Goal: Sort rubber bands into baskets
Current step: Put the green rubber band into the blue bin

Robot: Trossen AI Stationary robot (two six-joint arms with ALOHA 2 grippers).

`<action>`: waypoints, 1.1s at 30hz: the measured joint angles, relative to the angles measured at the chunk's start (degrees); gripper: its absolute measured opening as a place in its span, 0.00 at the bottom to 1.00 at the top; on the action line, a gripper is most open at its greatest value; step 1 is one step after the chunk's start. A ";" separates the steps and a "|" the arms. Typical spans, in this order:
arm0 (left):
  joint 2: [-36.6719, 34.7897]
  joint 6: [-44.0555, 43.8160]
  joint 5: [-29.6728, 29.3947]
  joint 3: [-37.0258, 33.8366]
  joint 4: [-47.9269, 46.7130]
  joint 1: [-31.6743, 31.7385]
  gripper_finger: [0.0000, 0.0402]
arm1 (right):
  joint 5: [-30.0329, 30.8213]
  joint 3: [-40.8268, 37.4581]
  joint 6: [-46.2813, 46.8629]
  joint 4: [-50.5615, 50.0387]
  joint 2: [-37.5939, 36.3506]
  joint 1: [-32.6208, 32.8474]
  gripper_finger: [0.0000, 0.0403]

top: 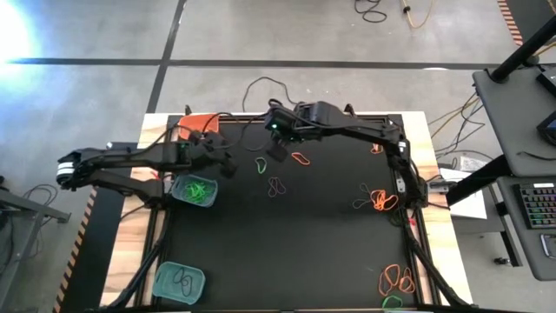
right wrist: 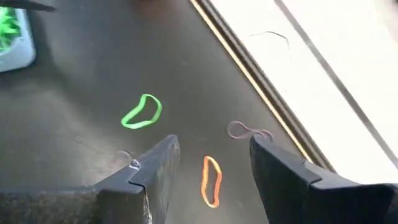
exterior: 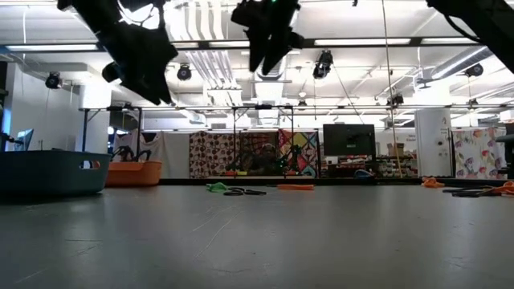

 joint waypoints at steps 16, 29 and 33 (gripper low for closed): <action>15.12 7.55 14.42 0.02 6.30 3.04 0.43 | 0.97 -0.42 1.51 -3.68 -0.86 0.00 0.48; 26.73 11.53 37.42 0.20 24.86 10.54 0.43 | 0.99 -0.42 5.41 -9.96 -1.49 0.46 0.48; 28.68 19.47 38.34 0.21 30.97 10.33 0.43 | 4.99 -0.42 7.22 -15.08 -3.40 2.21 0.48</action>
